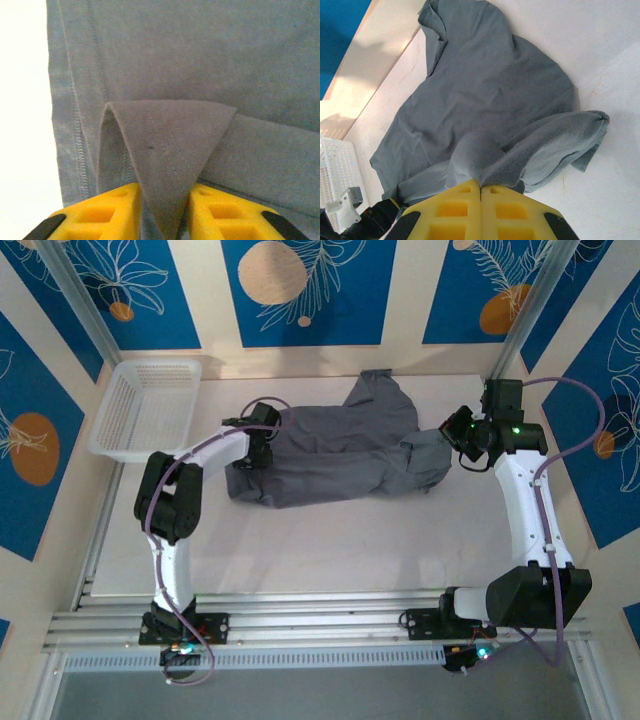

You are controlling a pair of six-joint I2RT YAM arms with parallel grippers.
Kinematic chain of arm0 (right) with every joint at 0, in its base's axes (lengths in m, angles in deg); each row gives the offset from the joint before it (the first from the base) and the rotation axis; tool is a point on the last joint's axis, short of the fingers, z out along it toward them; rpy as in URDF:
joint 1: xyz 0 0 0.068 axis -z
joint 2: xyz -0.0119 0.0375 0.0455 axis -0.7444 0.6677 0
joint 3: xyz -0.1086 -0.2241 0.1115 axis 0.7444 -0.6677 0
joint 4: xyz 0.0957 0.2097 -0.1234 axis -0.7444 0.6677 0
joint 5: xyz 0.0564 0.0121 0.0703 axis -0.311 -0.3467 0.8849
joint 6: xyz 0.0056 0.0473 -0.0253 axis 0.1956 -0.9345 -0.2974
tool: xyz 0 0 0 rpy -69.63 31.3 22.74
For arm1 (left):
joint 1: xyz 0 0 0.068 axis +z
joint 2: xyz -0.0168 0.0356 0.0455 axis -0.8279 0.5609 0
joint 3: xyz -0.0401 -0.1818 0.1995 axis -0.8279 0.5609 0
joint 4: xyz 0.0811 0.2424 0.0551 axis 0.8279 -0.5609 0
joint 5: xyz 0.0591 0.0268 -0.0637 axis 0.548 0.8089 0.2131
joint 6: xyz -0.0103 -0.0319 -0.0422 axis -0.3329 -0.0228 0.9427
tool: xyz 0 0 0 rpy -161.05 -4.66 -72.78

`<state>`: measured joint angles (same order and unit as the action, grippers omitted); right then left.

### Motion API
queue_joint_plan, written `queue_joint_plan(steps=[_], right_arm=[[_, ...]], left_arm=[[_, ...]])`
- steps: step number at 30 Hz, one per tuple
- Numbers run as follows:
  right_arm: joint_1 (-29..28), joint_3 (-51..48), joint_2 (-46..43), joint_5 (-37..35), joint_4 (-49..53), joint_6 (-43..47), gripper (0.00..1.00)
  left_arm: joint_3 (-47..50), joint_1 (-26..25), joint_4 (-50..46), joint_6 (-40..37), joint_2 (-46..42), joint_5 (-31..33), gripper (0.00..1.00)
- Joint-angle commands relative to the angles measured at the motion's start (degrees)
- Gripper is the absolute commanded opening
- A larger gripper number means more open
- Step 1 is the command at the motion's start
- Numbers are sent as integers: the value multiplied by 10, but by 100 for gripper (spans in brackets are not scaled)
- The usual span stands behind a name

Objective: Fold the inside-out t-shirt

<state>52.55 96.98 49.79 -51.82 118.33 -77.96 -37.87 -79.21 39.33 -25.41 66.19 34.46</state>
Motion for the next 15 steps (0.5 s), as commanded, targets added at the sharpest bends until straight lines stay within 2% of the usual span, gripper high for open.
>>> queue_joint_plan(steps=[1, 4, 6, 15], right_arm=[[-2, -7, -16, -4, -4, -6, 0], [-3, -8, -16, -3, -6, -9, 0], [-3, -9, -15, -2, -7, -10, 0], [-5, -5, -15, -3, -3, -8, 0]], left_arm=[[3, 5, -4, -3, 4, -21, 33], [13, 2, -8, 8, 11, -27, 39], [22, 2, -3, 13, 12, -25, 38], [0, 3, 0, 10, 19, 14, 24]])
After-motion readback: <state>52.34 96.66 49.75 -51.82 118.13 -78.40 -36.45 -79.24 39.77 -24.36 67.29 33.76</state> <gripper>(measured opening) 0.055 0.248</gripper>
